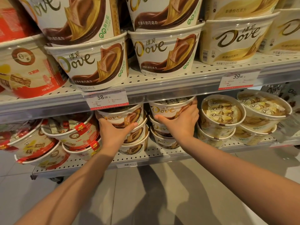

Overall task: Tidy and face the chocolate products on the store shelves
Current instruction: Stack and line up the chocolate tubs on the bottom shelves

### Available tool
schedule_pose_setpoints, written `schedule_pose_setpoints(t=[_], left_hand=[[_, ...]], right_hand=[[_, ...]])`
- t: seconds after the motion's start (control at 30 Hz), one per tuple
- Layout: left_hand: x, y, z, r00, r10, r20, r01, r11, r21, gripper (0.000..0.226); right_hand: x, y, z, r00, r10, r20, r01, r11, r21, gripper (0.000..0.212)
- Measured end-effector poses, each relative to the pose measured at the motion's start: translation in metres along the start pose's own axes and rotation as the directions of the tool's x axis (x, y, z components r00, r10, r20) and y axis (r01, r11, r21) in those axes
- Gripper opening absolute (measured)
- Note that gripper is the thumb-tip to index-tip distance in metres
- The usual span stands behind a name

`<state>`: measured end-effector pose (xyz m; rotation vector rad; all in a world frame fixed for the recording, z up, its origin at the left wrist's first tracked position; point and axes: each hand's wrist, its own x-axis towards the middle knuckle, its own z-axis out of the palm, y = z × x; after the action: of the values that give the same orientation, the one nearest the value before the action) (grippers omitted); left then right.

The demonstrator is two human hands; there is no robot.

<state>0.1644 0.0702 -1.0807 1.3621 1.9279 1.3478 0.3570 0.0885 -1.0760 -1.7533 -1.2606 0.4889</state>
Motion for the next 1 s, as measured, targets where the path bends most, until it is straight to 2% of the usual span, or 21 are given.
schedule_pose_setpoints(t=[0.13,0.3,0.37,0.5,0.57,0.63,0.77,0.83,0.9,0.93,1.0], left_hand=[[-0.001,-0.001,-0.005,1.0,-0.005,0.001,0.005,1.0,0.017,0.112],[-0.034,0.01,-0.004,0.998,0.013,-0.061,-0.013,1.0,-0.007,0.118],[-0.053,0.016,-0.003,0.996,0.034,-0.086,-0.028,0.997,0.068,0.107],[-0.082,0.033,0.013,0.983,0.177,-0.044,-0.17,0.977,0.13,0.079],[-0.091,0.045,0.028,0.965,0.261,0.018,-0.261,0.953,0.154,0.066],[-0.101,0.063,0.05,0.939,0.316,0.137,-0.335,0.929,0.155,0.051],[-0.116,0.096,0.104,0.807,0.476,0.35,-0.543,0.831,0.12,0.033],[-0.12,0.116,0.132,0.749,0.529,0.399,-0.609,0.787,0.098,0.041],[-0.12,0.134,0.159,0.736,0.506,0.45,-0.612,0.781,0.123,0.058],[-0.118,0.14,0.171,0.75,0.459,0.477,-0.581,0.801,0.144,0.065],[-0.114,0.146,0.191,0.78,0.35,0.518,-0.495,0.852,0.17,0.073]], right_hand=[[0.001,0.002,-0.008,0.998,-0.023,0.052,0.022,0.999,0.028,0.129],[0.004,0.017,-0.034,0.966,-0.17,0.197,0.126,0.968,0.218,0.123],[0.001,0.021,-0.05,0.937,-0.235,0.257,0.184,0.961,0.208,0.112],[-0.001,0.036,-0.096,0.865,-0.402,0.301,0.362,0.914,0.182,0.089],[0.003,0.046,-0.119,0.843,-0.45,0.294,0.421,0.893,0.158,0.08],[0.013,0.059,-0.141,0.841,-0.48,0.25,0.463,0.877,0.127,0.073],[0.046,0.094,-0.184,0.832,-0.535,0.145,0.546,0.836,-0.048,0.067],[0.068,0.112,-0.204,0.837,-0.532,0.128,0.547,0.817,-0.181,0.068],[0.092,0.129,-0.221,0.85,-0.51,0.13,0.521,0.781,-0.346,0.071],[0.105,0.138,-0.227,0.863,-0.48,0.158,0.499,0.755,-0.426,0.072],[0.123,0.153,-0.234,0.882,-0.381,0.276,0.471,0.691,-0.548,0.073]])
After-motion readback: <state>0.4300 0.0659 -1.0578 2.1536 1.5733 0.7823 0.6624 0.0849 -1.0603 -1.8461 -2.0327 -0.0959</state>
